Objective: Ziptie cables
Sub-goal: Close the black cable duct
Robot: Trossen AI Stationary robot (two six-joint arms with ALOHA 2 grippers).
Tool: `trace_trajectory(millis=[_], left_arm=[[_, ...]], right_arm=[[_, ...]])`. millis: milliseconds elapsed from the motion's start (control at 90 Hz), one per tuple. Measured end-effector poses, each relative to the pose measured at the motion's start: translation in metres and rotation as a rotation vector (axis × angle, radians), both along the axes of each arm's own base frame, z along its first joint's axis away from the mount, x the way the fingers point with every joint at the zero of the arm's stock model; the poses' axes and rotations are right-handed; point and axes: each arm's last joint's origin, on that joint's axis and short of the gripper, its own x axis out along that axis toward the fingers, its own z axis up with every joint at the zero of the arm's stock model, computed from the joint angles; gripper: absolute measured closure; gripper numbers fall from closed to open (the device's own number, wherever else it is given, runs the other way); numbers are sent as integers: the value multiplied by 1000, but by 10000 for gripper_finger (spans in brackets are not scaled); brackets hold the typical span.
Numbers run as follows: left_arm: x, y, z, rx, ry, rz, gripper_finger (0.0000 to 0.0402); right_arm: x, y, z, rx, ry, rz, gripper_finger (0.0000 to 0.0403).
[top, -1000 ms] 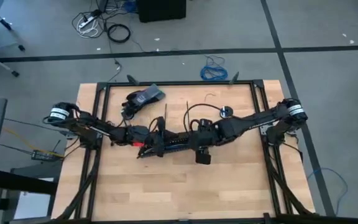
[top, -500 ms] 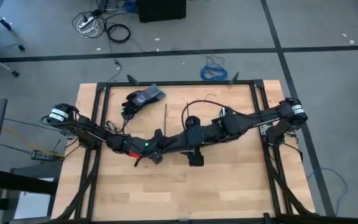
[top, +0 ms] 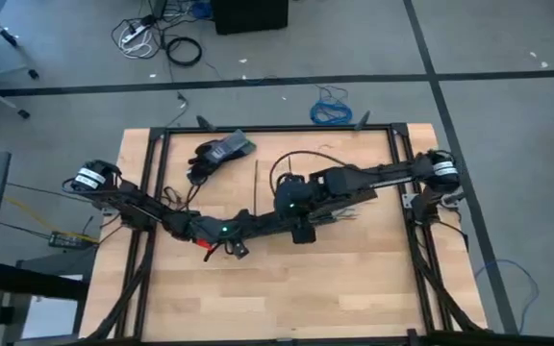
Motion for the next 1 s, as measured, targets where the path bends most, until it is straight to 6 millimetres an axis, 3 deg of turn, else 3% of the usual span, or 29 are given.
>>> trace_trajectory(millis=[244, 1000], left_arm=[[0, 0, 0, -26, -4, 5, 401], [0, 2, -2, -46, 9, 16, 401]], right_arm=[[8, -5, -19, -31, 61, 3, 74], [8, -8, -18, -19, 71, -4, 95]])
